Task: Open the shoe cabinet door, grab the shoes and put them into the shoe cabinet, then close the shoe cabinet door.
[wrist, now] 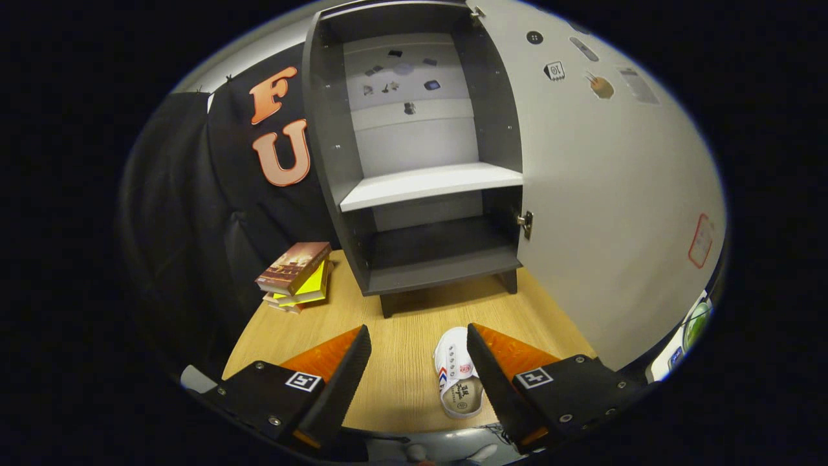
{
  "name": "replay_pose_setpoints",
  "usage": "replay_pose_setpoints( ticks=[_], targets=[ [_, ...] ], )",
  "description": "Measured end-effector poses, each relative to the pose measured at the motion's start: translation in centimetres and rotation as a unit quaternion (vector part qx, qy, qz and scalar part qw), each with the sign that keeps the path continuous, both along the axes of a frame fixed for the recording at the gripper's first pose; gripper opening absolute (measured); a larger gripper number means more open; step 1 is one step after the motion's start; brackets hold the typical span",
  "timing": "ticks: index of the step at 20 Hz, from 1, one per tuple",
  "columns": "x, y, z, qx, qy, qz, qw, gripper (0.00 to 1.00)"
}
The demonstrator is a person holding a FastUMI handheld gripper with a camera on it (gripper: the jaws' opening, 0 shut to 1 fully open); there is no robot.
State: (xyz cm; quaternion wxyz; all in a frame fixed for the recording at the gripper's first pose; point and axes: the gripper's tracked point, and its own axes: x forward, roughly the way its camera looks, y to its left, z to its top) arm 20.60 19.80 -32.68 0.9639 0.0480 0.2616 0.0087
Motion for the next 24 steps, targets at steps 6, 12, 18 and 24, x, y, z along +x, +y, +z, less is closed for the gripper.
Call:
replay_pose_setpoints(
  ticks=[6, 12, 18, 24],
  targets=[
    [0.0, 0.3, -8.7, -0.003, 0.084, 0.002, 0.996, 0.94],
    [-0.6, -0.4, -15.0, 0.001, 0.145, -0.002, 0.989, 0.94],
    [-1.2, -0.8, -19.5, 0.011, 0.193, -0.009, 0.981, 0.86],
    [-1.0, -0.6, -21.3, 0.004, 0.215, -0.003, 0.977, 0.46]
  ],
)
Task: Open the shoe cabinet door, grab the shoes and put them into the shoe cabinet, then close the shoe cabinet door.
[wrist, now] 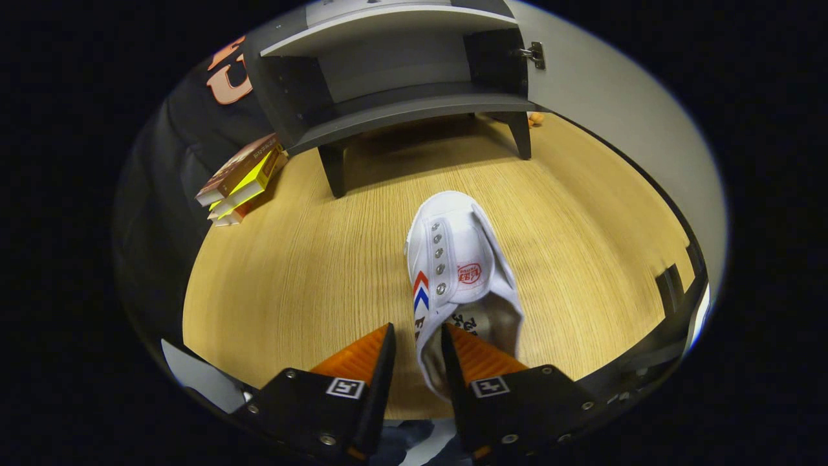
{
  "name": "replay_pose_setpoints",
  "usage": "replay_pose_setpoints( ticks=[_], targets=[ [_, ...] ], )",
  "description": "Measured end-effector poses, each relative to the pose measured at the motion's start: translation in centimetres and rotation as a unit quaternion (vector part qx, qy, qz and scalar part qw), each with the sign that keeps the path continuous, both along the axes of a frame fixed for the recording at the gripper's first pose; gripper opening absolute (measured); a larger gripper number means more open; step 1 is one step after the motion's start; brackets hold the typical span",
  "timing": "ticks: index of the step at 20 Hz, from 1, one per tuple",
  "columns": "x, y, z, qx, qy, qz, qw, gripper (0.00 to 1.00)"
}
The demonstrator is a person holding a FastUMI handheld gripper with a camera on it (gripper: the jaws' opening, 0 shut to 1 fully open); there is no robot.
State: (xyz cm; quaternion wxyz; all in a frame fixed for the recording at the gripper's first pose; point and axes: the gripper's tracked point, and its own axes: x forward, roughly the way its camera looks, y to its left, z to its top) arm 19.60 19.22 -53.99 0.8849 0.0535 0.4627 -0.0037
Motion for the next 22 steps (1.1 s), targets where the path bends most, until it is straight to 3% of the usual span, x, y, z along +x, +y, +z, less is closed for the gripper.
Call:
replay_pose_setpoints(
  ticks=[3, 6, 15, 22],
  targets=[
    [0.0, -0.1, -0.5, 0.000, 0.010, -0.004, 1.000, 0.12],
    [0.0, -0.3, -0.4, -0.002, 0.012, -0.002, 1.000, 0.02],
    [0.0, -0.3, 0.2, -0.007, 0.002, 0.006, 1.000, 0.00],
    [2.1, -0.2, 7.0, 0.007, -0.071, 0.007, 0.997, 0.00]
  ],
)
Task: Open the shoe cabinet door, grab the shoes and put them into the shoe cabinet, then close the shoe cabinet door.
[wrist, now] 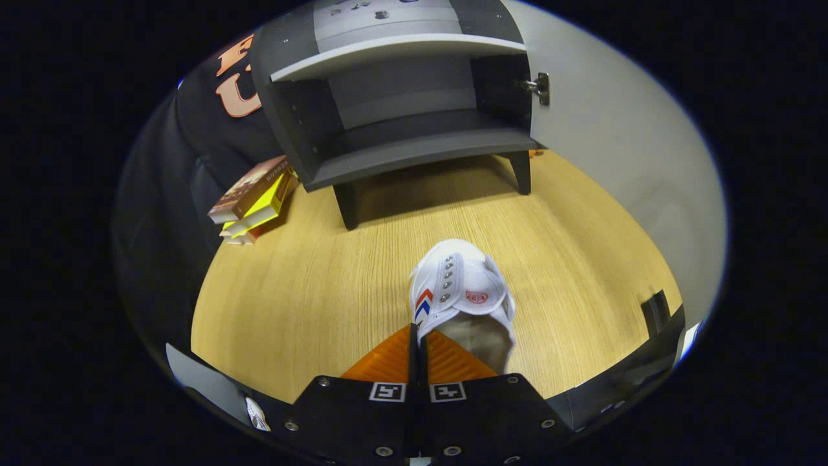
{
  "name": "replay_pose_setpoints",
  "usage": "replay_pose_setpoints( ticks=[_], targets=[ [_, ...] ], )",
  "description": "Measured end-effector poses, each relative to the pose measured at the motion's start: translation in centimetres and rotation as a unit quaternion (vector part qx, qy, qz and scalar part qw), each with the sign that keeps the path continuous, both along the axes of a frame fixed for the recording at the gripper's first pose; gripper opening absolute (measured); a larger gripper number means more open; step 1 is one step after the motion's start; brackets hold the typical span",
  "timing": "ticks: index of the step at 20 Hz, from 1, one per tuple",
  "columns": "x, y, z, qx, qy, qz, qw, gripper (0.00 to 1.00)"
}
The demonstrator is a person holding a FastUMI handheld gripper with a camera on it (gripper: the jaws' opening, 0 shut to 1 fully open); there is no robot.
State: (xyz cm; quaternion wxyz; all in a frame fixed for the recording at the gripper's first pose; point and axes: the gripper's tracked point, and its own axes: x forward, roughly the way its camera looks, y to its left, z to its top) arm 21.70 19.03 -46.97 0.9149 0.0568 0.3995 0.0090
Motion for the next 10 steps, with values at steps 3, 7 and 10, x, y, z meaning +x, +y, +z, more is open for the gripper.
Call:
replay_pose_setpoints(
  ticks=[3, 7, 10],
  targets=[
    [0.7, 0.6, 3.9, 0.009, -0.033, 0.009, 0.999, 0.00],
    [2.3, 1.0, 10.4, 0.005, -0.098, 0.018, 0.995, 0.00],
    [3.5, 1.6, 15.8, 0.004, -0.154, 0.027, 0.988, 0.00]
  ],
)
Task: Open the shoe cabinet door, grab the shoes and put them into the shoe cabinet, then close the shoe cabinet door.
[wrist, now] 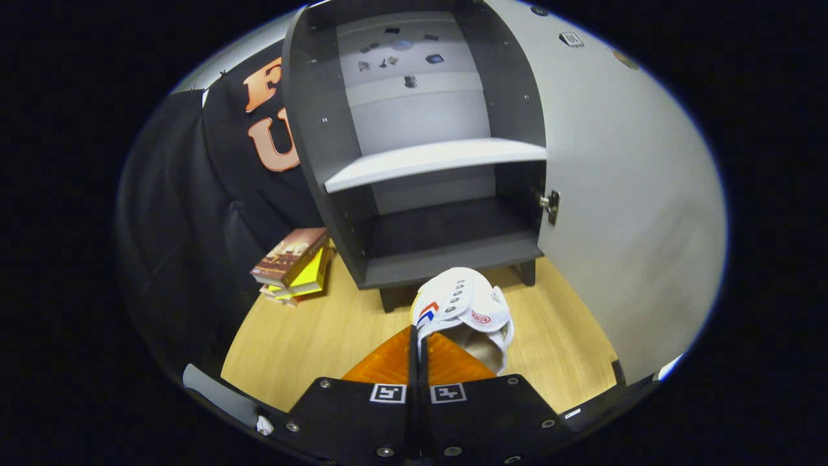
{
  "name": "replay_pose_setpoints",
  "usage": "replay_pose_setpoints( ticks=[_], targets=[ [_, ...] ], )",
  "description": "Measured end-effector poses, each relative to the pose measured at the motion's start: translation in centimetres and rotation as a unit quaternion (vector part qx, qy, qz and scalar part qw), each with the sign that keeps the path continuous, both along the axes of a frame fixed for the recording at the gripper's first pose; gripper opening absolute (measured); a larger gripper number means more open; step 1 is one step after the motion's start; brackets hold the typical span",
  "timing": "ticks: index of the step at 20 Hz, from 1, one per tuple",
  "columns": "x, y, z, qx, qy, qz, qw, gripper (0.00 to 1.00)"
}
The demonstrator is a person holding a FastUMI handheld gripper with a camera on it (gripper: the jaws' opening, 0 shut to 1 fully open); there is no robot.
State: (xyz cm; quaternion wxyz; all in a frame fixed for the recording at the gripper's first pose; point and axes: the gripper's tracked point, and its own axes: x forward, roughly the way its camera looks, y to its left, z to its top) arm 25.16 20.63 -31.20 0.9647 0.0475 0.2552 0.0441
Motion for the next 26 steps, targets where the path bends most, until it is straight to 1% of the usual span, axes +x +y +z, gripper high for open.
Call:
replay_pose_setpoints(
  ticks=[4, 6, 10, 16, 23, 26],
  targets=[
    [1.8, 0.1, 6.7, -0.007, -0.071, 0.004, 0.997, 0.00],
    [2.9, 0.1, 9.2, -0.012, -0.094, 0.008, 0.995, 0.00],
    [5.2, 0.1, 12.7, -0.015, -0.124, 0.016, 0.992, 0.00],
    [9.3, 0.0, 15.0, -0.032, -0.146, 0.026, 0.988, 0.00],
    [16.8, 0.1, 16.6, -0.050, -0.158, 0.041, 0.985, 0.00],
    [20.1, 0.1, 17.1, -0.046, -0.167, 0.042, 0.984, 0.00]
  ],
)
